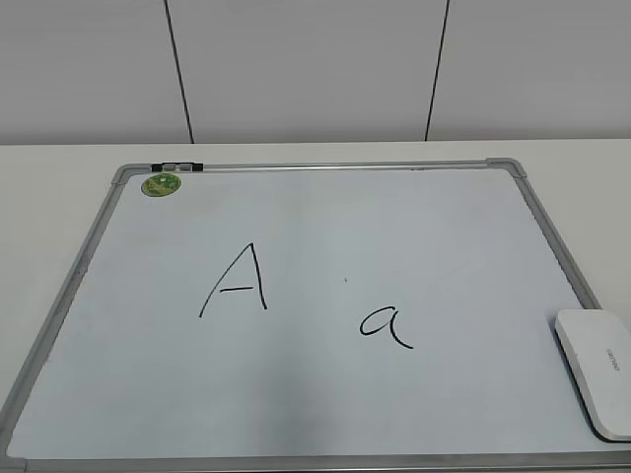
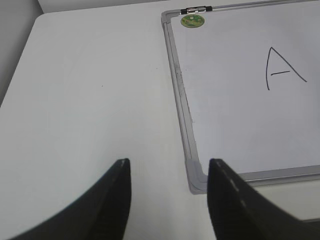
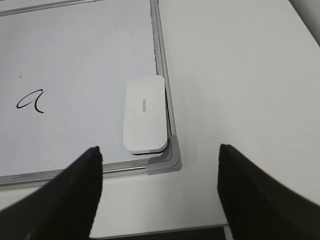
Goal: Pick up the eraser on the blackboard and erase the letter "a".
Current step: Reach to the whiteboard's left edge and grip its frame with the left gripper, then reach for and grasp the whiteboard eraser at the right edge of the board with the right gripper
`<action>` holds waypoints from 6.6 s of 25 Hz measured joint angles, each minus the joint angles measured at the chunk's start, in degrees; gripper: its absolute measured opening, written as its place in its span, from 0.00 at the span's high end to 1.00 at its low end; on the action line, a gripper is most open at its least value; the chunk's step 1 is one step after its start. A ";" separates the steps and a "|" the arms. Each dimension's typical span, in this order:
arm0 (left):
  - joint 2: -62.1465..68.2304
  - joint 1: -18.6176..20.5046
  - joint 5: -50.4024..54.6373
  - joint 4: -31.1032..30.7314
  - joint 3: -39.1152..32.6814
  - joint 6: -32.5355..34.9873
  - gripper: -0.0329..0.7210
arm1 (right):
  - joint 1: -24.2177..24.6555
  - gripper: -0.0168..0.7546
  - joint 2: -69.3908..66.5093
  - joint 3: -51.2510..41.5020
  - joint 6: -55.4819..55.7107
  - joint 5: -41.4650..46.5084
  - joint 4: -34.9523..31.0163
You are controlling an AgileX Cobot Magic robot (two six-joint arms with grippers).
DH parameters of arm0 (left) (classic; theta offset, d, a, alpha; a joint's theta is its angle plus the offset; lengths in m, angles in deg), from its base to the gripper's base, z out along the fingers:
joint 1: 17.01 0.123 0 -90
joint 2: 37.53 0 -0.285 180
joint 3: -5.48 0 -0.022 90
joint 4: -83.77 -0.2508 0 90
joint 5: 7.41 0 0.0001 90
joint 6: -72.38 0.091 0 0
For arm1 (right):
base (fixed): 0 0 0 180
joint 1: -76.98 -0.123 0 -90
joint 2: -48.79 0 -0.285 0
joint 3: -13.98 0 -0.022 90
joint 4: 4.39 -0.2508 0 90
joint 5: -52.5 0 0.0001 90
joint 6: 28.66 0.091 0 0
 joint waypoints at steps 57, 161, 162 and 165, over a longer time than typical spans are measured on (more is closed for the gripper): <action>99.75 0.00 -8.74 5.22 43.40 -1.48 0.49 | 0.00 0.29 0.00 0.00 0.00 0.00 0.00; 120.66 0.00 -10.54 4.95 51.45 -3.51 0.87 | -1.77 0.13 -69.27 11.51 -5.74 -9.79 -7.71; 120.66 0.00 -10.54 4.95 51.45 -3.51 0.87 | -1.77 0.13 -70.08 11.51 -5.74 -10.77 -7.71; 120.66 0.00 -10.54 4.95 51.45 -3.51 0.87 | -1.77 0.11 -73.87 12.40 -5.74 -13.24 -7.71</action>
